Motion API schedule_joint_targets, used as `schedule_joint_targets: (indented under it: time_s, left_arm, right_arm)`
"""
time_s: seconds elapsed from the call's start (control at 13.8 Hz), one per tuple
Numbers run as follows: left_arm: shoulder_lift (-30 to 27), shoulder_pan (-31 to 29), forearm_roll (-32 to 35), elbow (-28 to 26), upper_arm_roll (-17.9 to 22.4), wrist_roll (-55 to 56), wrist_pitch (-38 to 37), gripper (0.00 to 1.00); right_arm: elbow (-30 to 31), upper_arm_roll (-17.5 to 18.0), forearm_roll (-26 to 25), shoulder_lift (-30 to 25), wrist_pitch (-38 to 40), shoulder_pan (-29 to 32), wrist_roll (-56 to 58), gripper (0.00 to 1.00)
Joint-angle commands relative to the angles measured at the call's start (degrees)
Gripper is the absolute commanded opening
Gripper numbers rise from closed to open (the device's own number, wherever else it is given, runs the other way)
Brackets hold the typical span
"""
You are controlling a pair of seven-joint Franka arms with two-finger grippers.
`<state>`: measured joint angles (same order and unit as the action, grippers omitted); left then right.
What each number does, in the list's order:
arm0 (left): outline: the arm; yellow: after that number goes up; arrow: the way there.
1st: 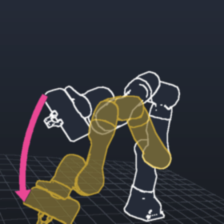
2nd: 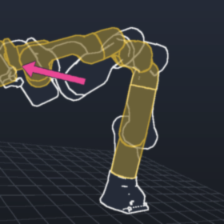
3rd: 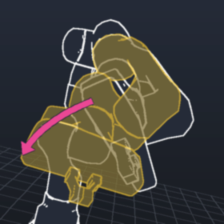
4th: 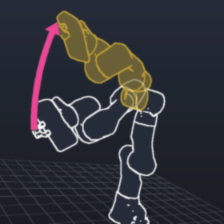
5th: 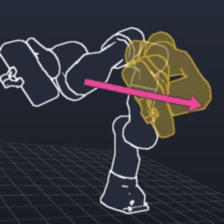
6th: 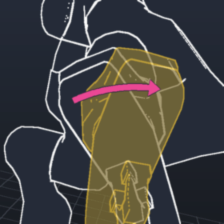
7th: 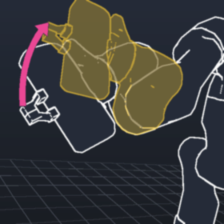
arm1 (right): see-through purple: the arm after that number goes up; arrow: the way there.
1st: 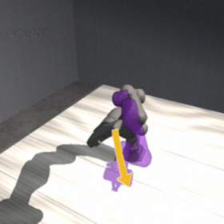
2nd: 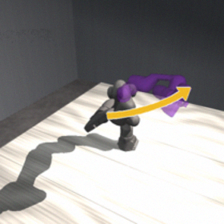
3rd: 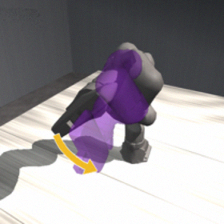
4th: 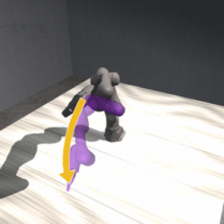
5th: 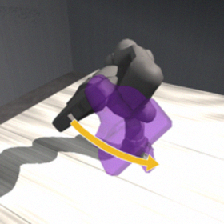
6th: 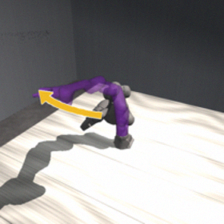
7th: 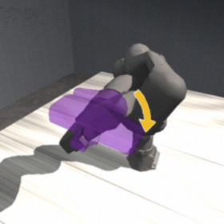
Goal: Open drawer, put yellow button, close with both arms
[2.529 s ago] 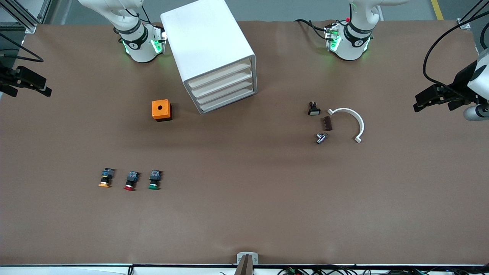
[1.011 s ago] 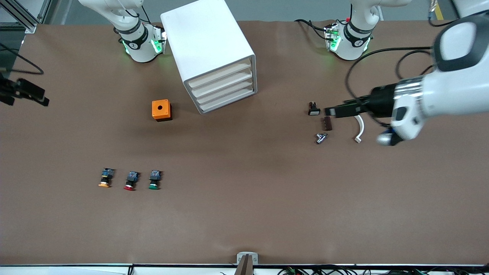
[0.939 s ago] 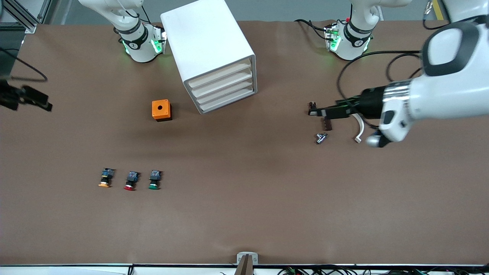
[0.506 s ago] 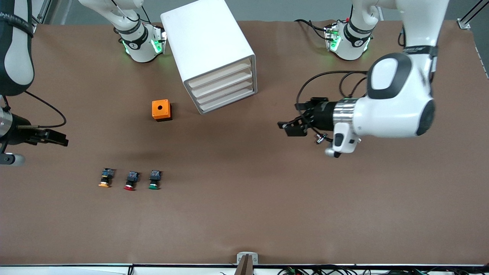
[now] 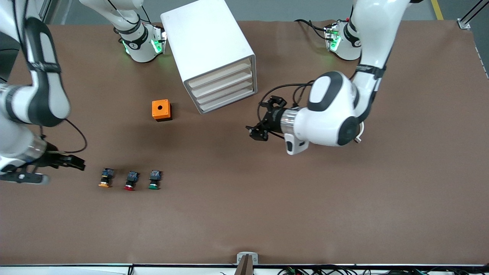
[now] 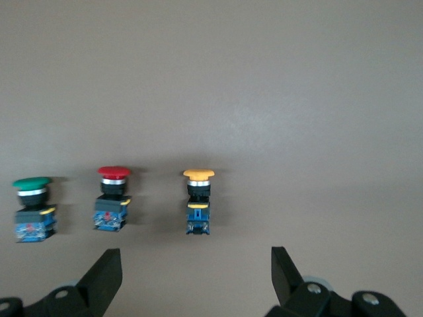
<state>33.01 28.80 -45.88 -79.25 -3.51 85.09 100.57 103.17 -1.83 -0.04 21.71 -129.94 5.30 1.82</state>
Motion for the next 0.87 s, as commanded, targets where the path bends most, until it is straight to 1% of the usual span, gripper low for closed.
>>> schedule_joint_targets:
  time_s: [0.0,0.14,0.43,0.51,0.79]
  left_arm:
    - [3.4,1.8,-1.2,1.9,-0.2,8.5,-2.4,1.00]
    - [6.7,2.1,-3.7,1.9,-1.3,14.3,-7.7,1.00]
    - [10.7,2.0,-10.4,1.8,-1.3,19.7,-15.9,0.99]
    - [11.6,1.9,-11.8,1.8,-1.3,21.4,-17.4,0.99]
    - [13.4,1.8,-14.9,1.5,-1.2,29.6,-22.2,0.99]
  right_arm:
    - [3.6,0.6,1.0,1.9,-5.9,0.7,-0.3,1.00]
    - [3.6,0.7,1.2,5.3,-8.0,1.0,-1.2,1.00]
    - [4.1,0.8,1.8,8.4,-9.2,0.9,-4.4,1.00]
    - [4.1,0.8,2.6,9.0,-9.2,0.8,-4.8,1.00]
    - [3.6,1.0,2.9,12.4,-11.9,0.4,-4.9,0.99]
